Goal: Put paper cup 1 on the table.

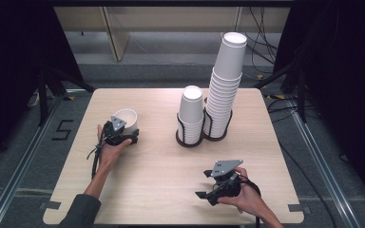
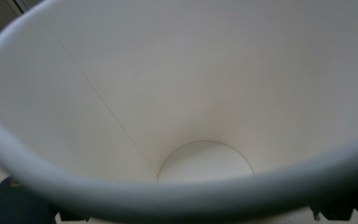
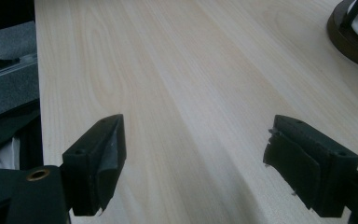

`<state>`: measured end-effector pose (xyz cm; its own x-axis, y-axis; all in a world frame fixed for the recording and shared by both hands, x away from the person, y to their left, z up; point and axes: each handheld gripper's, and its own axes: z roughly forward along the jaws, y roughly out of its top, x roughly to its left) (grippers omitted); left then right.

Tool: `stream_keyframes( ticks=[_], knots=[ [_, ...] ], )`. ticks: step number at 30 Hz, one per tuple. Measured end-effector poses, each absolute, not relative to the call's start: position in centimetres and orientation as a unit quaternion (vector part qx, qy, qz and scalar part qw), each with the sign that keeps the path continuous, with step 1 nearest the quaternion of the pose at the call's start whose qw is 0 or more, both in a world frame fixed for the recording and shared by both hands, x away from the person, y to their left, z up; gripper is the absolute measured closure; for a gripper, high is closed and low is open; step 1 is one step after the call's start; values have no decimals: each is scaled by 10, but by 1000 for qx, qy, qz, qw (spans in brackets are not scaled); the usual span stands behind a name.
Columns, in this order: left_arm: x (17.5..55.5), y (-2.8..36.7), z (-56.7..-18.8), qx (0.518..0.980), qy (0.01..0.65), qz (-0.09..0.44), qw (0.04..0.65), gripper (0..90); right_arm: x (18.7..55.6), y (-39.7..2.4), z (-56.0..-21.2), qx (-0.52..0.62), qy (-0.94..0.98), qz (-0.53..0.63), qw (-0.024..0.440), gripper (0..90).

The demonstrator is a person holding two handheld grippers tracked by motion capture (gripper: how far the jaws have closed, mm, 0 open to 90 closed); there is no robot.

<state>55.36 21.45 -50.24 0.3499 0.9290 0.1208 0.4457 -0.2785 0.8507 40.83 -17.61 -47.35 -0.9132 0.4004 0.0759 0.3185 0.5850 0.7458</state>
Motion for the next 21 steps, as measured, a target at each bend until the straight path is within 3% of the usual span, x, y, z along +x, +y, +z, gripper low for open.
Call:
stream_keyframes(
  ticks=[13, 21],
  knots=[
    [535, 222, -496, 718, 475, 321, 396, 146, 408, -177, -473, 205, 889, 407, 50, 201],
    [504, 223, -483, 706, 474, 317, 420, 146, 407, -180, -472, 214, 884, 412, 49, 203]
  ],
)
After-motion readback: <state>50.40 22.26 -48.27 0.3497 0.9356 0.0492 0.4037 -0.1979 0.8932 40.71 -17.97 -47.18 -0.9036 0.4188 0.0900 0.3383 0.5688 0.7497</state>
